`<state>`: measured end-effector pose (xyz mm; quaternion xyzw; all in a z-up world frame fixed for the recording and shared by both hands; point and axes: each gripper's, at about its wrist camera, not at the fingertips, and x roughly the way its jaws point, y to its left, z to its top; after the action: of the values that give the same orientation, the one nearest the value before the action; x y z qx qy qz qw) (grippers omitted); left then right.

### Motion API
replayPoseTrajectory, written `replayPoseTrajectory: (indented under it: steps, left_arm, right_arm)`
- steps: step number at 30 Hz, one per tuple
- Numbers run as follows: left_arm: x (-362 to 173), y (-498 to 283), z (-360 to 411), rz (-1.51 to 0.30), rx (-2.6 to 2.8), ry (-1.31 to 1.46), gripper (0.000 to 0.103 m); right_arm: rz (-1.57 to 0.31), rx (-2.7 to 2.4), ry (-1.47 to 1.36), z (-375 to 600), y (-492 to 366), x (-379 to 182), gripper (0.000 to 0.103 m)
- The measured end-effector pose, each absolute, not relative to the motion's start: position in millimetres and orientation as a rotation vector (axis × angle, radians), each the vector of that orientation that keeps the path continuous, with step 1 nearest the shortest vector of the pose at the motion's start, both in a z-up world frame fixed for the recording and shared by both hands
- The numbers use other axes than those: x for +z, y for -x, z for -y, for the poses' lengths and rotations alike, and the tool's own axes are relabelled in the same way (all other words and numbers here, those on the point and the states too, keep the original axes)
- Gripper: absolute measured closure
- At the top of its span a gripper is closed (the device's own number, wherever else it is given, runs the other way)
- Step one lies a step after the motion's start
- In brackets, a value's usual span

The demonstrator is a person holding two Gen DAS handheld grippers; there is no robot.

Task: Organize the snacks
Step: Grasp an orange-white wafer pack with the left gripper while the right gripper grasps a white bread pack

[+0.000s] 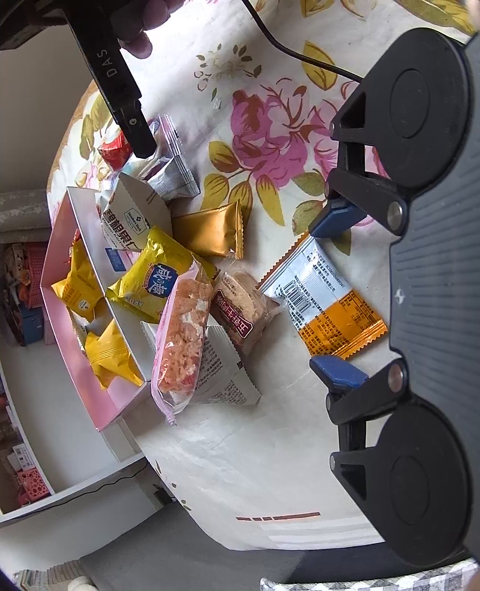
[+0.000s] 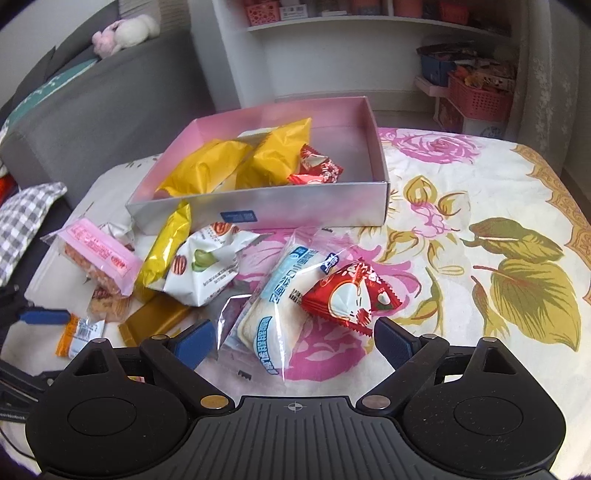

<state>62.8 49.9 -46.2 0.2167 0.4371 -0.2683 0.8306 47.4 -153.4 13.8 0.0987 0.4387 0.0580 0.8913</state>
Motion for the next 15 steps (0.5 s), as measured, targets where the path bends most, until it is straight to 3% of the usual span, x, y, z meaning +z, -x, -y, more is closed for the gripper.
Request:
replayPoseTrajectory:
  steps: [2, 7, 11, 15]
  left_arm:
    - [-45.3, -61.7, -48.6, -0.921, -0.562, -0.459, 0.043]
    - [-44.8, -59.3, -45.1, -0.911, -0.566, -0.447, 0.049]
    - [-42.3, -58.7, -46.2, -0.913, -0.565, -0.421, 0.053]
    - [-40.1, -59.0, -47.9, -0.941, -0.586, -0.368, 0.063]
  right_arm:
    - [-0.907, 0.085, -0.242, 158.3, -51.2, 13.7, 0.012]
    - [-0.923, 0.073, -0.291, 160.2, -56.1, 7.9, 0.039]
    - [-0.925, 0.117, -0.349, 161.5, -56.5, 7.7, 0.071]
    - [-0.943, 0.144, -0.349, 162.0, -56.0, 9.2, 0.078]
